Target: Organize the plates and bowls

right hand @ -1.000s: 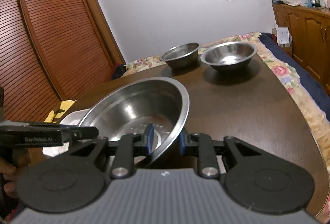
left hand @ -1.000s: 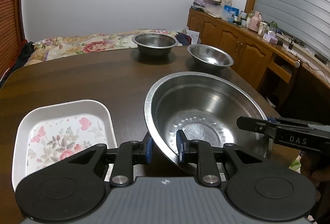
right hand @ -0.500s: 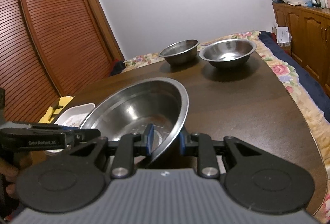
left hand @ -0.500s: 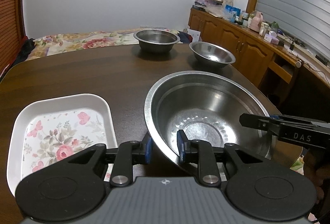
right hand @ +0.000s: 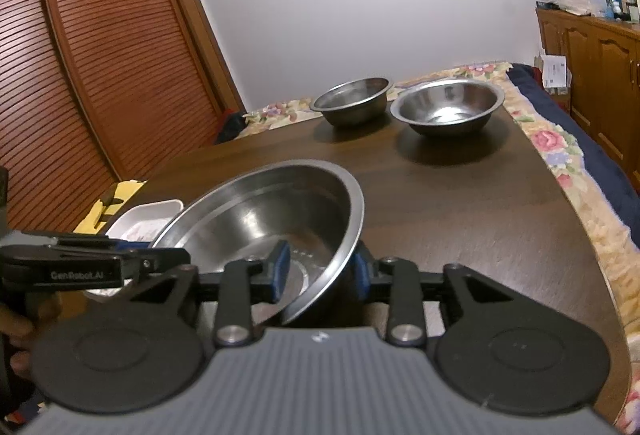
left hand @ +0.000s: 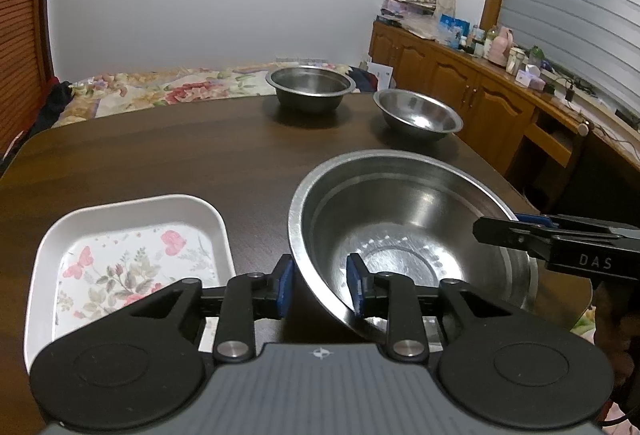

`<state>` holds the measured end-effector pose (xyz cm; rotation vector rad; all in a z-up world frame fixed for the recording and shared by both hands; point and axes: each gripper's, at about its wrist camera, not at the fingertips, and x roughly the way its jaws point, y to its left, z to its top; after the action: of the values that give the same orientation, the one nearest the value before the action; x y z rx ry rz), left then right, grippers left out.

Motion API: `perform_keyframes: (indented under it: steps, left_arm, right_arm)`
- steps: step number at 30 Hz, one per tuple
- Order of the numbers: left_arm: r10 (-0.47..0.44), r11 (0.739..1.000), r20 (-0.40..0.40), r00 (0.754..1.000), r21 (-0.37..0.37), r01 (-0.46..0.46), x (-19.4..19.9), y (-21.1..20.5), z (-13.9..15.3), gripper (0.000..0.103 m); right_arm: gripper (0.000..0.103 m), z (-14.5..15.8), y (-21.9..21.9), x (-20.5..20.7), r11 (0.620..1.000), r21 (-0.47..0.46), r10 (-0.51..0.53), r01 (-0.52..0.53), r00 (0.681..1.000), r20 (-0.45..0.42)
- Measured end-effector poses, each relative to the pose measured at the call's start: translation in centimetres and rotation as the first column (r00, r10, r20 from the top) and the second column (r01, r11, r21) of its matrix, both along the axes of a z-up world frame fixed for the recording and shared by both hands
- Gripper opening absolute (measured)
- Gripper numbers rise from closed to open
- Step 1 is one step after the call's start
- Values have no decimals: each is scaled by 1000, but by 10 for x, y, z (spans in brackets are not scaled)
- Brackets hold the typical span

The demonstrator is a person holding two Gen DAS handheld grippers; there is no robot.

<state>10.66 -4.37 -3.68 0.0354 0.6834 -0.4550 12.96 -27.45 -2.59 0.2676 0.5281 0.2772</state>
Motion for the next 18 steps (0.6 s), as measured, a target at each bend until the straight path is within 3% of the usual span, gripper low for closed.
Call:
perform_keyframes:
  steps: [2, 9, 18]
  left_arm:
    - [7, 1000, 14, 1000, -3, -7, 0, 2, 4, 44]
    - [19, 1000, 65, 998, -12, -19, 1, 3, 18, 54]
    - [-20, 1000, 132, 991, -20, 23, 31, -6, 46, 59]
  right_arm:
    - [42, 2, -1, -1, 1000, -10, -7, 7, 1000, 7]
    - [46, 15, -6, -4, 999, -31, -19, 21, 999, 44]
    - [56, 34, -20, 4, 997, -50, -45, 50, 993, 108]
